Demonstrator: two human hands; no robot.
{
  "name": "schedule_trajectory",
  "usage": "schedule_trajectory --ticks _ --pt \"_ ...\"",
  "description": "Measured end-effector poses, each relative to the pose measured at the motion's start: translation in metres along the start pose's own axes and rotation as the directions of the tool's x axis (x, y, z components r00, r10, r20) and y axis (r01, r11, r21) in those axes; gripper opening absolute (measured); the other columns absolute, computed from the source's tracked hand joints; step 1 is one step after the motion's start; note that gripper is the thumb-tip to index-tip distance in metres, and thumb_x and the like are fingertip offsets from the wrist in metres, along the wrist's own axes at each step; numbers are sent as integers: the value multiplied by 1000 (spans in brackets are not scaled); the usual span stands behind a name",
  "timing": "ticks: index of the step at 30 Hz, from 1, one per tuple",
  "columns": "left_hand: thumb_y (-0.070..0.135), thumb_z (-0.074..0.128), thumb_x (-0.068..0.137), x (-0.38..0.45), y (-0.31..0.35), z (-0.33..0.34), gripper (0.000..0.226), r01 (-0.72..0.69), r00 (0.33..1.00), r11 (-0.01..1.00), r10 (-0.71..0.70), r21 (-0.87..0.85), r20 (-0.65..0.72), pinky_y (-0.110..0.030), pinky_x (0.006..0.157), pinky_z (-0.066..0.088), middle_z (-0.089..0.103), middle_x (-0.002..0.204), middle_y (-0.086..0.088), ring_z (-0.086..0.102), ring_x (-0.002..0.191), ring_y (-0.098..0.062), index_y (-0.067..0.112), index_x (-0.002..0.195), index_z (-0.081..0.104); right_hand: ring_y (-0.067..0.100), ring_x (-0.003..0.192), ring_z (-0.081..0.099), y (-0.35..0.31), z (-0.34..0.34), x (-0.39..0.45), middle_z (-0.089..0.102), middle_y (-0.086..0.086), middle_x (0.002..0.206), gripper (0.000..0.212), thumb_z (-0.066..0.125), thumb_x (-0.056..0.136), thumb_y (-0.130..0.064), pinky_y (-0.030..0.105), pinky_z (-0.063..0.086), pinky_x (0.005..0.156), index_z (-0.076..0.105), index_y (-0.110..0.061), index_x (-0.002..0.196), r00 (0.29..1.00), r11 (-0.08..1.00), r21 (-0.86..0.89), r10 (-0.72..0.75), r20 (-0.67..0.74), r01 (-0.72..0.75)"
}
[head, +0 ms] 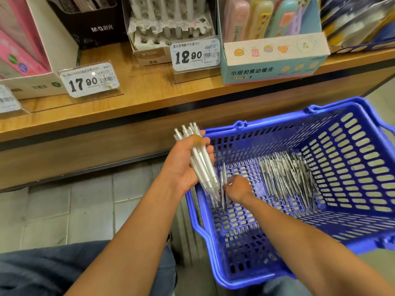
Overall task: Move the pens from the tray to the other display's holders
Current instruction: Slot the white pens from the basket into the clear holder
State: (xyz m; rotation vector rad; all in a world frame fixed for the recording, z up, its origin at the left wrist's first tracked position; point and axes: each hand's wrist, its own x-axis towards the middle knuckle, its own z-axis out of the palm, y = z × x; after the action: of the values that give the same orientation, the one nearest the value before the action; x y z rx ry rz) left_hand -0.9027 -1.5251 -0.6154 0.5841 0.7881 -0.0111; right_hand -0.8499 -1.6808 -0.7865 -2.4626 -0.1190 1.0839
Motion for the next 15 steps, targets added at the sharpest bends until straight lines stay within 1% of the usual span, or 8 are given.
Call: schedule_trajectory --ticks 2,5,7,9,10,12,13,15 --pt "-1 53 90 0 -1 2 23 -1 999 999 2 36 -39 -27 54 53 63 74 -6 61 57 -15 7 111 61 20 62 53 -2 -22 -16 57 7 68 24 61 95 -22 27 43 57 58 -3 109 998 996 80 -48 -28 50" --pt "0 58 89 0 -3 6 13 11 998 997 -5 76 -69 -27 56 53 62 70 -7 61 56 -15 7 99 63 9 54 54 -13 -52 -54 57 2 61 23 63 93 -21 20 42 52 59 -9 112 967 956 197 -181 -180 216" --pt "5 63 89 1 -6 8 5 26 997 991 -15 129 -82 -26 55 52 60 69 -8 59 54 -14 7 85 64 2 55 55 -29 -66 -86 60 -1 64 20 66 90 -18 21 43 57 61 -15 109 908 858 354 -258 -330 373" --pt "14 69 88 1 -9 9 12 37 996 986 -24 161 -85 -26 54 54 59 68 -6 60 53 -14 8 79 65 8 58 57 -52 -76 -114 63 -1 65 20 69 87 -15 26 45 59 61 -20 104 852 727 468 -329 -407 503" --pt "20 71 88 1 -10 10 16 44 997 987 -34 152 -72 -29 56 56 59 66 -5 61 54 -15 9 79 64 11 58 57 -64 -78 -125 64 0 66 20 71 86 -15 27 46 58 61 -22 102 836 685 490 -364 -411 539" --pt "32 74 82 -3 -11 11 26 74 997 994 -74 80 -4 -38 60 60 61 66 -8 66 57 -22 9 78 62 10 54 55 -84 -79 -139 65 1 64 20 73 84 -15 25 46 57 64 -22 100 821 672 474 -426 -380 568" --pt "36 76 75 -5 -9 13 31 83 996 996 -84 41 23 -39 57 60 61 66 -8 67 56 -23 9 78 61 8 52 54 -90 -78 -142 64 0 63 20 73 83 -15 25 47 57 66 -20 101 819 692 442 -452 -353 572" --pt "38 79 65 -5 -9 12 38 58 998 998 -59 40 17 -31 50 56 61 64 -4 66 52 -19 9 82 61 2 48 50 -97 -75 -144 60 -5 59 22 74 83 -18 21 44 59 68 -17 103 812 728 363 -488 -321 581"
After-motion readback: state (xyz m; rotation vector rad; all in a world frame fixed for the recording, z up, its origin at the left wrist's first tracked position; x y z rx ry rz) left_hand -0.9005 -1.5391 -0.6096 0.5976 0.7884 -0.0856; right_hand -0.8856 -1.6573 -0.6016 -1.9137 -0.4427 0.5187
